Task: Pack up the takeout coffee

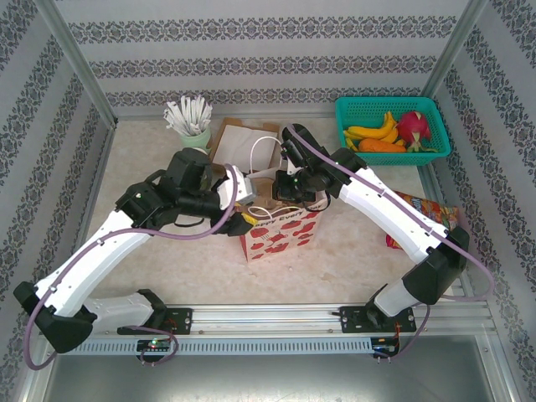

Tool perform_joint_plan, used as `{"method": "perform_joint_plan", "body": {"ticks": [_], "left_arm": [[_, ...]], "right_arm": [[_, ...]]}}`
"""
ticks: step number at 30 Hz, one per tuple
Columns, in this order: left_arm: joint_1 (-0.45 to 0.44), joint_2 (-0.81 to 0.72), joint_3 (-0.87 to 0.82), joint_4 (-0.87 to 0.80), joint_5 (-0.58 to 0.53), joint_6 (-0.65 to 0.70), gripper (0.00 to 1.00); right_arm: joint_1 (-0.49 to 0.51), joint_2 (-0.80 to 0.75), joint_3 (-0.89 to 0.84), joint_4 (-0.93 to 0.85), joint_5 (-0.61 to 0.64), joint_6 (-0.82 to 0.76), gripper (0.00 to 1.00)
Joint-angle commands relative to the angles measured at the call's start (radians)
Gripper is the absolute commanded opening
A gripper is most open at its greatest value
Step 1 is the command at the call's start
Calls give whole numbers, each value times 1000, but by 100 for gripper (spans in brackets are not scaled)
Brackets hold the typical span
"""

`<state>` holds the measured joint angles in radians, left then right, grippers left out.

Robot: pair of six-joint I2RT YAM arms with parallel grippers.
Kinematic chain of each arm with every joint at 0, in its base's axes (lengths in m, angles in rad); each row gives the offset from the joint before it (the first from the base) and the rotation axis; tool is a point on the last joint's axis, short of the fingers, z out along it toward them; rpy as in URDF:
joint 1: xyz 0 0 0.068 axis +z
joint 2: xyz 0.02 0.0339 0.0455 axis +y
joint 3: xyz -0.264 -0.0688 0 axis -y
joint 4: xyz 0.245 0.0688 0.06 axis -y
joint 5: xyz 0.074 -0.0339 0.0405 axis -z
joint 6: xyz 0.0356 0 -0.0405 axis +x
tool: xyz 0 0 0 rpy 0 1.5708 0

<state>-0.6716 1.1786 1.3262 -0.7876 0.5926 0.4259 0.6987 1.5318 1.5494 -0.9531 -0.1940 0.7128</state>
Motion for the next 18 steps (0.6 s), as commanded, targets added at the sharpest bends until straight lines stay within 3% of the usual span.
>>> {"method": "perform_joint_plan", "body": {"ticks": [1,4,9,12,18], "left_arm": [[-32,21,30,36,-124,122,38],[-35,52,39,61,-209,129,30],[-46,62,34,160,-240,114,17],[-57,34,8,281,-254,66,16],[-72,-116,-176,599,-157,24,23]], "right_arm": [[17,-21,-8,4,31,18,0],[19,-28,-18,11,31,20,0],[22,-35,-34,20,31,11,0],[24,-33,-44,20,30,4,0],[23,-35,-63,33,24,-4,0]]}}
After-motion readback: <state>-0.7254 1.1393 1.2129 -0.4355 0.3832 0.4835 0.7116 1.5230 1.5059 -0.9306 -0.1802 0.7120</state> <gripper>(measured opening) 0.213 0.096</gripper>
